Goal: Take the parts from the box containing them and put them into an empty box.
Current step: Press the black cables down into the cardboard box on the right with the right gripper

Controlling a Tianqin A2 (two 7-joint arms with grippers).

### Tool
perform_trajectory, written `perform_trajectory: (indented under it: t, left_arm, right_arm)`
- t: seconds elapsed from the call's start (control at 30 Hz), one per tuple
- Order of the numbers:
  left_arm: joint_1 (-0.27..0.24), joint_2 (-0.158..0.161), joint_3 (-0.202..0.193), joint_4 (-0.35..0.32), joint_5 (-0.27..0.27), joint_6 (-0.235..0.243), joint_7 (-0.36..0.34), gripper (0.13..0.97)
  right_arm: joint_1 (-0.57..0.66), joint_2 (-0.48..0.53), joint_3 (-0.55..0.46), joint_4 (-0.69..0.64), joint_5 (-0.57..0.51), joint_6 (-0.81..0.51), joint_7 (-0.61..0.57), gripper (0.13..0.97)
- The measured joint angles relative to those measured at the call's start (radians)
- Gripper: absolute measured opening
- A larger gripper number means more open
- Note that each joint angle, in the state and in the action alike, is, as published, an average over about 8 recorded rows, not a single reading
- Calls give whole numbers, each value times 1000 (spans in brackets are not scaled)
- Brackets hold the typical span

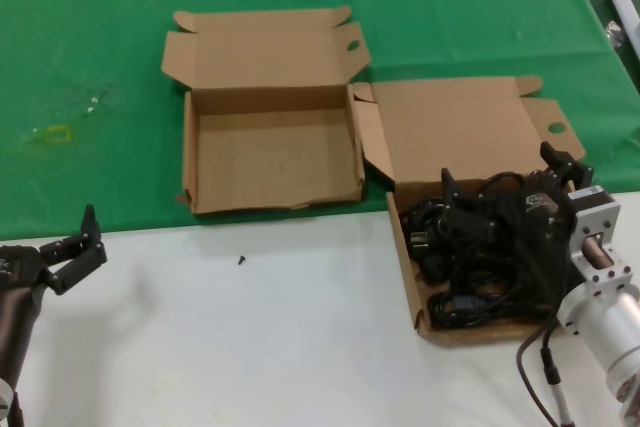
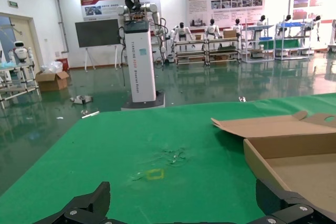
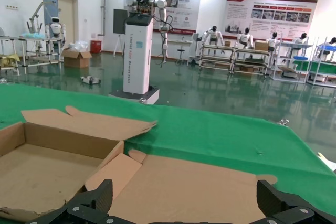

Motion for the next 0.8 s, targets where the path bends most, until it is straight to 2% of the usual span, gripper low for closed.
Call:
perform_trajectory:
  t: [0.7,0.8]
  left_arm:
    - [0,0,0,0,0,0,0,953]
    - [0,0,0,0,0,0,0,923]
  right_arm:
    - [0,0,0,0,0,0,0,966]
    - [0,0,0,0,0,0,0,966]
